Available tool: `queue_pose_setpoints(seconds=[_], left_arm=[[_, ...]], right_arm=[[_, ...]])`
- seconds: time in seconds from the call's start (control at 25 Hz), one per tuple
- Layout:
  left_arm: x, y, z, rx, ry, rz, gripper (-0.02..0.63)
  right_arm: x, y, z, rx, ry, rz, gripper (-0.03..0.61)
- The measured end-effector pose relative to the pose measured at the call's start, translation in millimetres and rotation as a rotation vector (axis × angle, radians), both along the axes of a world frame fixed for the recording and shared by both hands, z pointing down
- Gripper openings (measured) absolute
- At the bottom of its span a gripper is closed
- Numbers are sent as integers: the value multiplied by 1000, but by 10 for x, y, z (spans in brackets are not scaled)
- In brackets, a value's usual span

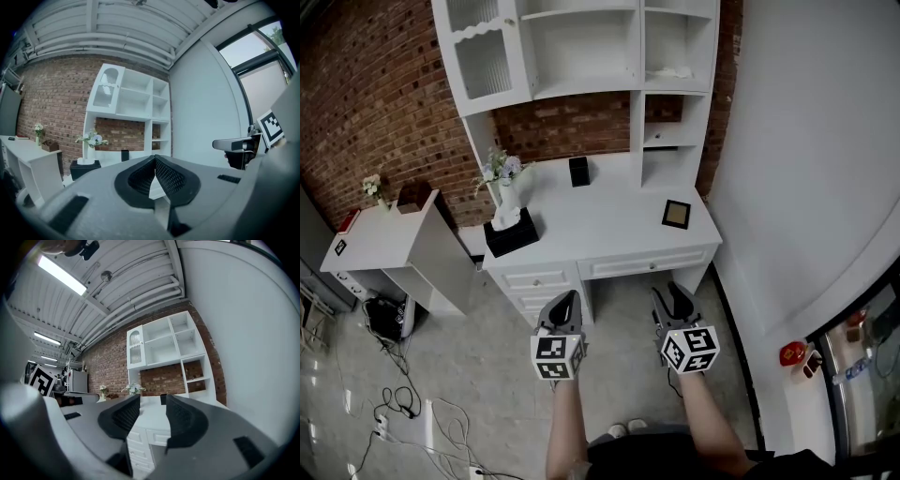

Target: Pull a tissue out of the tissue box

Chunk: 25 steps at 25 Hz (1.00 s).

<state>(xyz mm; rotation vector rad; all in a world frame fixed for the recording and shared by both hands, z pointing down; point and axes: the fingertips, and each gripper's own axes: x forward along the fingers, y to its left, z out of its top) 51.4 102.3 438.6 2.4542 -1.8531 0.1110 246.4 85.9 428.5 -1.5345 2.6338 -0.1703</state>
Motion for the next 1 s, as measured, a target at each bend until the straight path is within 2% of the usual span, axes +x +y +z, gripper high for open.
queue_pose_setpoints(seconds=[0.52, 1.0], left_arm=[[-132, 221, -25, 26, -9, 23, 9], [-115, -308, -148, 68, -21, 45, 9]], right_arm=[[-23, 295, 27, 11, 8, 42, 161], [-20, -218, -130, 58, 10, 65, 161]])
